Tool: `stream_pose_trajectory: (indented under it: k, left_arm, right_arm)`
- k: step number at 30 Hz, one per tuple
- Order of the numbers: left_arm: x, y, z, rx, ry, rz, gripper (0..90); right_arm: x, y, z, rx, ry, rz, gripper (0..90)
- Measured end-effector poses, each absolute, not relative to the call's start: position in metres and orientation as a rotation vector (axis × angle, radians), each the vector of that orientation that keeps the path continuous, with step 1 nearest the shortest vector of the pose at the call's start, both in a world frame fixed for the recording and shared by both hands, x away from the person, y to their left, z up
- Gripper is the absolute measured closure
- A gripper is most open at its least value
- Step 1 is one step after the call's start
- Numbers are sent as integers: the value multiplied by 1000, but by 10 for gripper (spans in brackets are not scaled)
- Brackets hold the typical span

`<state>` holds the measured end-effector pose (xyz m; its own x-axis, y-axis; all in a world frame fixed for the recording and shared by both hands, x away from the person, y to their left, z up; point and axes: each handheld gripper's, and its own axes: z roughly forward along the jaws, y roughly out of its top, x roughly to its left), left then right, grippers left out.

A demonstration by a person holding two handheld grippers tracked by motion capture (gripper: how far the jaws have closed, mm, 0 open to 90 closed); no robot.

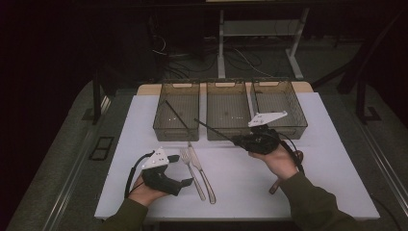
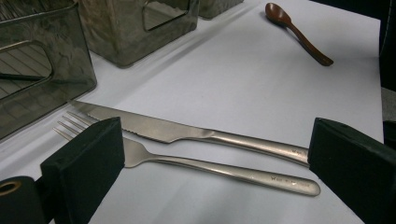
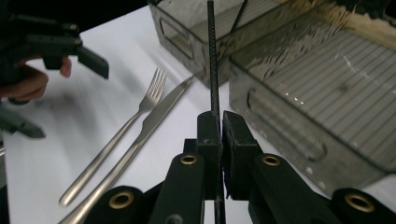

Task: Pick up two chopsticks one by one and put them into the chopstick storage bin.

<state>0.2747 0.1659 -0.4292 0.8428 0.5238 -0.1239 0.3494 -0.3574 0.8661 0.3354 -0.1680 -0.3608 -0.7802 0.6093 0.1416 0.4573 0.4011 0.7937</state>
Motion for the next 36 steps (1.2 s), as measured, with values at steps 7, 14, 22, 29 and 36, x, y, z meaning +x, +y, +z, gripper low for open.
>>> stream_pose_trajectory:
  k: [7,14,22,29,36]
  left_arm:
    - [274,164,-429,1988,631,213,28]
    - [275,162,-429,1992,629,206,28]
    - [275,162,-429,1994,626,203,28]
    - [275,161,-429,1991,618,203,28]
    - [275,161,-428,1977,621,200,28]
  right_arm:
    - [356,-151,-352,977,2456,1319,850]
    - [378,-137,-351,1023,2434,1308,850]
    - [406,-114,-350,1085,2415,1296,850]
    - [428,-87,-349,1115,2417,1260,849]
    - [448,-56,-355,1122,2433,1208,849]
